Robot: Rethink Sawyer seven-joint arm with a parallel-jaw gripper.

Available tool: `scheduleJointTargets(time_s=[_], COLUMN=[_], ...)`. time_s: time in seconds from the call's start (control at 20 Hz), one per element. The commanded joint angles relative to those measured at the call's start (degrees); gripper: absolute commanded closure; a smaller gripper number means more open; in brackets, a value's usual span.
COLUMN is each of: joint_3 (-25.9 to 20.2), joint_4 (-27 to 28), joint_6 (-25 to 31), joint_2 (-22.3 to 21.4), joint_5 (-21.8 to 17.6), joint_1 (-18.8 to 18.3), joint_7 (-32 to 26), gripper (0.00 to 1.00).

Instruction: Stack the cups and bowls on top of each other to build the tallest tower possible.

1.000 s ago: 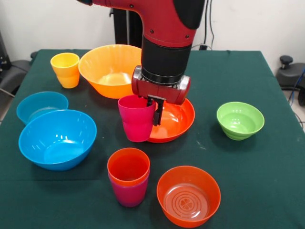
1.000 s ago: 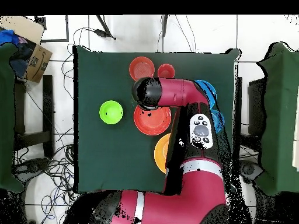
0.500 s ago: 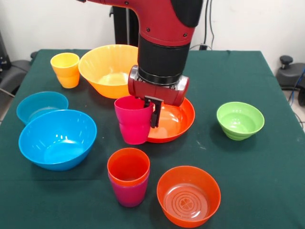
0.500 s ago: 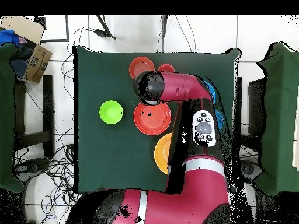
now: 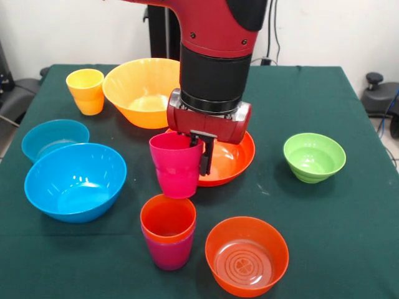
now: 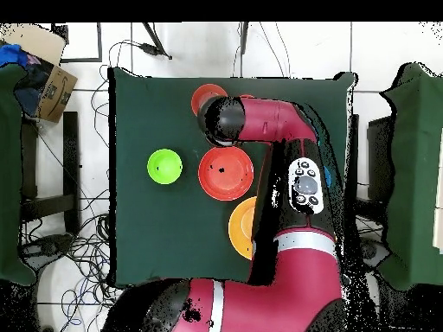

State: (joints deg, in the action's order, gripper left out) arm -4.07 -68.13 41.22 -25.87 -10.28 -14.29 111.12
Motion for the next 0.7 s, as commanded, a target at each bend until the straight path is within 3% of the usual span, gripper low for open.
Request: scheduleJointTargets(time_s=[0.05,0.4,0.7], joint_3=[-7.0,-7.4,-6.3], joint_4=[2.4,1.5,5.2], joint_6=[0.4,-1.8,-1.5], joint_2=[1.3,1.0,3.1], joint_5=[-4.6,-5.7,-8.3], joint_1=[-1.4,-1.8,-2.0], joint_7=[-12.1,-11.9,-13.7], gripper=[1.00,1.00,1.00])
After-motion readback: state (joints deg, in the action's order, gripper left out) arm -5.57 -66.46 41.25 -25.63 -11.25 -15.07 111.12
